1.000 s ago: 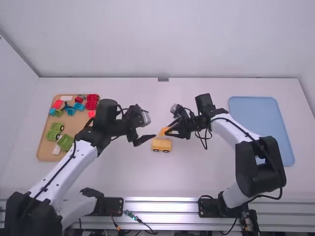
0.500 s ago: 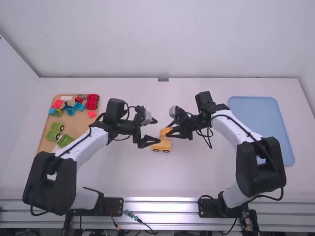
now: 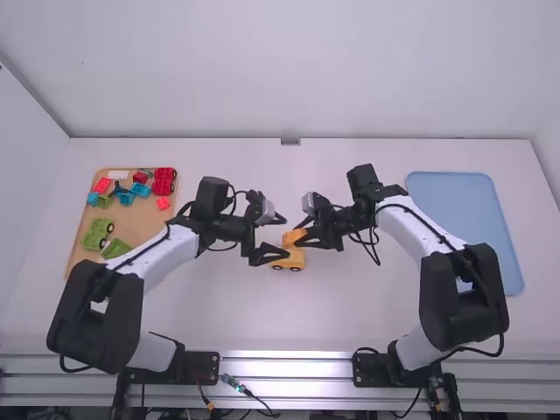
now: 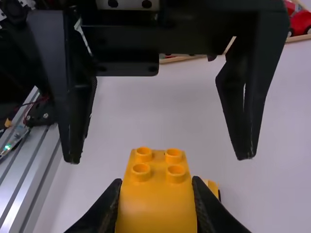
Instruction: Assemble lego blocks to make yellow taxi
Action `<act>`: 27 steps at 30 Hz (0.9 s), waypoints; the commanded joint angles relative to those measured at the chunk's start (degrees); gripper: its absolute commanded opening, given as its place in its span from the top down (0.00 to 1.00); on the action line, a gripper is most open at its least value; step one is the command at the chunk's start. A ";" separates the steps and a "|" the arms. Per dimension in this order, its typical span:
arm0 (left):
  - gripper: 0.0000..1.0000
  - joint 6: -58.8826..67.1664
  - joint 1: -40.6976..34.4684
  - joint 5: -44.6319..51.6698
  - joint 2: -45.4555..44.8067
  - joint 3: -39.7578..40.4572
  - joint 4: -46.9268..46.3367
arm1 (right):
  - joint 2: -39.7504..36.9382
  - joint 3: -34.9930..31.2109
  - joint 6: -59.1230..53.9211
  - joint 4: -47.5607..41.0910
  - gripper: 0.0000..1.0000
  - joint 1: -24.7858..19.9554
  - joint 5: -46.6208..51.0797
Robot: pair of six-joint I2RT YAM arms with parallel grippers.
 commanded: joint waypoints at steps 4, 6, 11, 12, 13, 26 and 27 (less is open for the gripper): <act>0.07 1.21 -0.76 1.92 0.31 0.96 -0.65 | 0.29 1.09 -1.84 -1.20 1.00 -0.04 -1.62; 0.15 1.23 -1.03 1.95 0.31 0.96 -0.39 | 0.29 1.09 -4.24 -2.78 1.00 -0.11 -1.88; 0.17 1.25 -1.16 3.43 0.31 0.96 -0.43 | 0.29 1.09 -7.74 -4.68 1.00 -0.11 -3.23; 0.17 1.25 -1.33 3.34 0.31 0.96 -0.41 | 0.29 1.09 -7.76 -4.68 1.00 -0.11 -3.30; 0.16 1.28 -1.29 3.28 0.31 0.96 -0.39 | 0.29 1.09 -7.76 -4.68 1.00 -0.11 -3.30; 0.26 1.25 -1.62 3.39 1.06 0.96 -0.15 | 0.29 1.09 -7.10 -4.42 1.00 -0.07 -3.76; 0.34 1.21 -1.66 3.45 1.06 0.96 -0.22 | 0.29 1.09 -6.67 -4.24 1.00 -0.04 -3.74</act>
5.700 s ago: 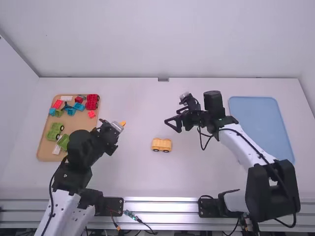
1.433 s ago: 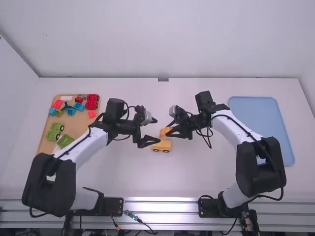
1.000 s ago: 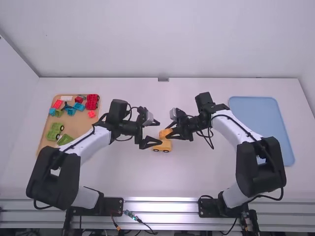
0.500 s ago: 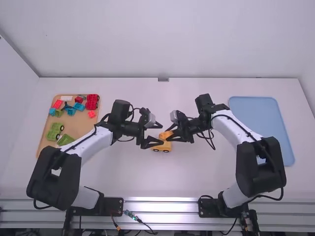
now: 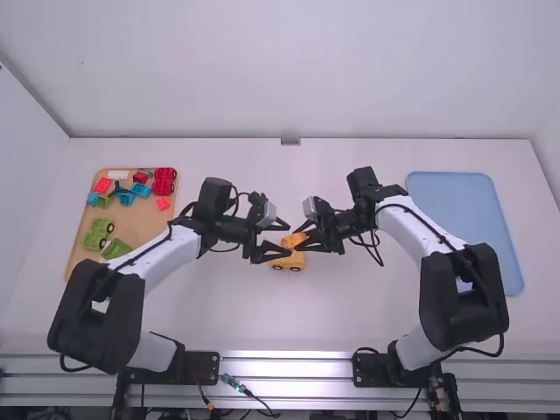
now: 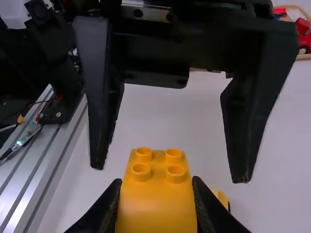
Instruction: Assemble lego blocks to make yellow taxi
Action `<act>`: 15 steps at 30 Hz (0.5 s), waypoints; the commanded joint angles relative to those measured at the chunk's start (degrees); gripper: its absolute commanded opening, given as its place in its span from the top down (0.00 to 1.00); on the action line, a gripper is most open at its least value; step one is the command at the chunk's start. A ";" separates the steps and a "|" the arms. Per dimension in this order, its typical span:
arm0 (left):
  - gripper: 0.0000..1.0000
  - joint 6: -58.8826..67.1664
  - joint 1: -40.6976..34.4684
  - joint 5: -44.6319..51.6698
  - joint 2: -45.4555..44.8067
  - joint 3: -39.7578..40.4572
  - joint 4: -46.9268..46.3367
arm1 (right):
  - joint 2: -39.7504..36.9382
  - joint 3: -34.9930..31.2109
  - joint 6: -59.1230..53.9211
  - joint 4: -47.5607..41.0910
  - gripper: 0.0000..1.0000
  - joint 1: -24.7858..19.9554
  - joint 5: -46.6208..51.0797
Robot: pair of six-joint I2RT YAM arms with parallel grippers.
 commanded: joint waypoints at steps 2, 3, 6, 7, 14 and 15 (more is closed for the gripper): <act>0.34 0.71 -0.79 1.73 0.88 0.94 -0.08 | 0.31 1.09 0.39 -0.11 1.00 -0.07 -1.16; 0.35 0.71 -0.63 1.70 0.88 0.94 -0.08 | 0.31 1.09 0.39 -0.13 1.00 -0.11 -1.20; 0.35 0.69 -0.48 1.70 0.88 0.94 -0.08 | 0.31 1.09 0.39 -0.11 1.00 -0.13 -1.51; 0.37 0.71 -0.48 1.73 0.88 0.94 -0.08 | 0.31 1.09 0.39 -0.09 1.00 -0.15 -1.68; 0.41 0.71 -0.63 2.10 0.88 0.94 0.05 | 0.31 1.09 0.37 -0.11 1.00 -0.11 -1.90; 0.43 0.71 -0.87 2.08 0.88 0.94 0.18 | 0.31 1.09 0.33 -0.09 1.00 -0.11 -1.92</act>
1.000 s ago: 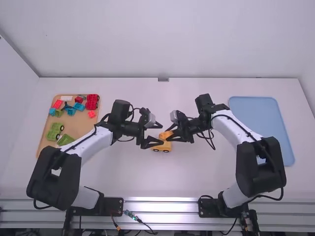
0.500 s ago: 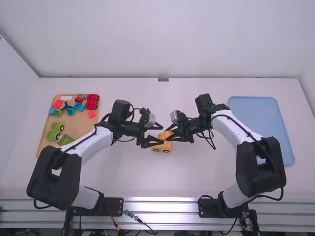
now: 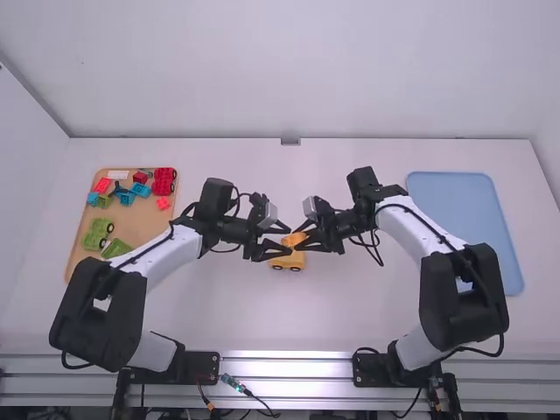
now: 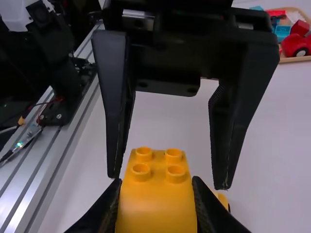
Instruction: Assemble lego blocks to make yellow taxi
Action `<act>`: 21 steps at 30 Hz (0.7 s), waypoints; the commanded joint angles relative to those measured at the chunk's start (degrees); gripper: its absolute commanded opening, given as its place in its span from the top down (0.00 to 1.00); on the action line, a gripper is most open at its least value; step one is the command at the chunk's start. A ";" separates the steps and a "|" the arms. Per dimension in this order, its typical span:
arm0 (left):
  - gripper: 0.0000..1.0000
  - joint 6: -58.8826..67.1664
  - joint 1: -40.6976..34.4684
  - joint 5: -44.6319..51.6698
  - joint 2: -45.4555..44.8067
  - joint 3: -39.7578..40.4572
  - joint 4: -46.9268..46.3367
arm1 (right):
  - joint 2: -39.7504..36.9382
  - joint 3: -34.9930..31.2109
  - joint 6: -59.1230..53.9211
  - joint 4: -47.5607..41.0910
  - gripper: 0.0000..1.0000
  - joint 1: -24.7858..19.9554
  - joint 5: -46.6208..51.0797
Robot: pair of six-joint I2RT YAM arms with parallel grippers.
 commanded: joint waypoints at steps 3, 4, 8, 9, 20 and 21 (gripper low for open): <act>0.44 0.55 -0.63 2.14 0.29 0.94 0.03 | 0.29 1.09 0.24 -0.11 1.00 -0.07 -1.55; 0.45 0.55 -0.63 2.12 0.29 0.94 0.09 | 0.29 1.09 0.24 -0.11 1.00 -0.04 -1.55; 0.47 0.53 -0.66 3.72 0.29 0.94 0.92 | 0.29 1.09 0.26 -0.09 1.00 -0.09 -1.60; 0.47 0.55 -0.66 3.78 0.29 0.94 1.07 | 0.29 1.09 0.26 -0.11 1.00 -0.09 -1.60; 0.46 0.53 -0.59 3.58 0.29 0.94 0.79 | 0.29 1.09 0.26 -0.11 1.00 -0.15 -1.60; 0.46 0.53 -0.76 3.52 0.29 0.94 0.79 | 0.29 1.09 0.26 -0.11 1.00 -0.15 -1.62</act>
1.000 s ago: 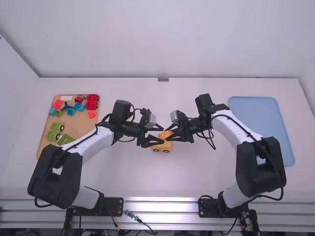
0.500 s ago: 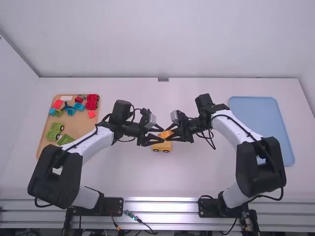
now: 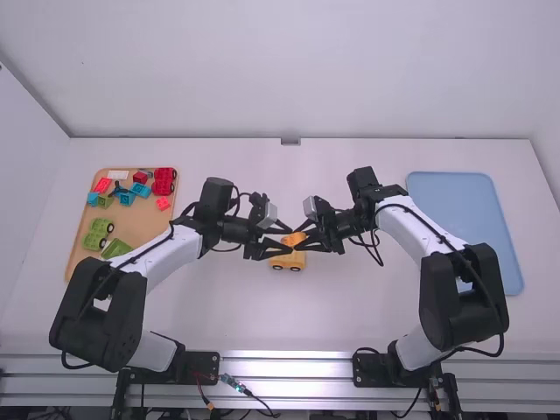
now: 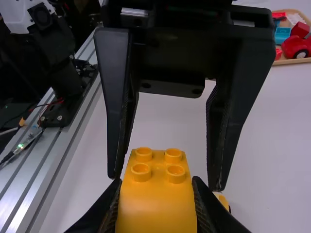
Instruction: Assemble lego blocks to make yellow taxi
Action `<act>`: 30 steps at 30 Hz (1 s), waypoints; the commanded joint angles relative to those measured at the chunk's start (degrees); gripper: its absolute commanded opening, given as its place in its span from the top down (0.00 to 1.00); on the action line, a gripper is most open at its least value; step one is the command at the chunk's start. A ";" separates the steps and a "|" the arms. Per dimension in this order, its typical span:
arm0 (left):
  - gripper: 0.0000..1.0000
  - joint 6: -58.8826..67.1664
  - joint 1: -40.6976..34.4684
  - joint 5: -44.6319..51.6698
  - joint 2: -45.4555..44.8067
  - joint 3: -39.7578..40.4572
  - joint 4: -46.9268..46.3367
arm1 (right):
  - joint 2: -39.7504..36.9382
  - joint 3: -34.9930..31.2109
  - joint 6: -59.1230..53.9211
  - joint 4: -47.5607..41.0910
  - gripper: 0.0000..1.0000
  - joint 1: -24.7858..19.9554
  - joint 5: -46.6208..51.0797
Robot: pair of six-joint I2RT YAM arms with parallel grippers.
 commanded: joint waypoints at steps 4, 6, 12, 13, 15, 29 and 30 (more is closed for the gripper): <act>0.47 0.55 -1.38 1.51 0.29 0.96 -0.37 | 0.29 1.09 0.22 -0.11 1.00 -0.04 -1.20; 0.49 0.58 -1.60 1.64 0.29 0.96 -0.15 | 0.29 1.09 0.11 -0.15 1.00 -0.09 -1.18; 0.61 0.58 -1.22 1.44 0.29 0.96 -0.24 | 0.29 1.09 0.09 -0.15 1.00 -0.13 -1.20; 0.62 0.58 -1.25 1.46 0.29 0.96 -0.22 | 0.29 1.09 0.11 -0.15 1.00 -0.15 -1.18; 0.62 0.60 -1.49 1.44 0.29 0.96 -0.17 | 0.29 1.09 0.09 -0.15 1.00 -0.13 -1.18; 0.83 0.53 -1.62 0.59 0.27 0.96 0.37 | 0.29 1.09 0.11 -0.17 1.00 -0.15 -1.16; 0.83 0.53 -1.62 0.59 0.27 0.96 0.53 | 0.29 1.09 0.09 -0.17 1.00 -0.15 -1.16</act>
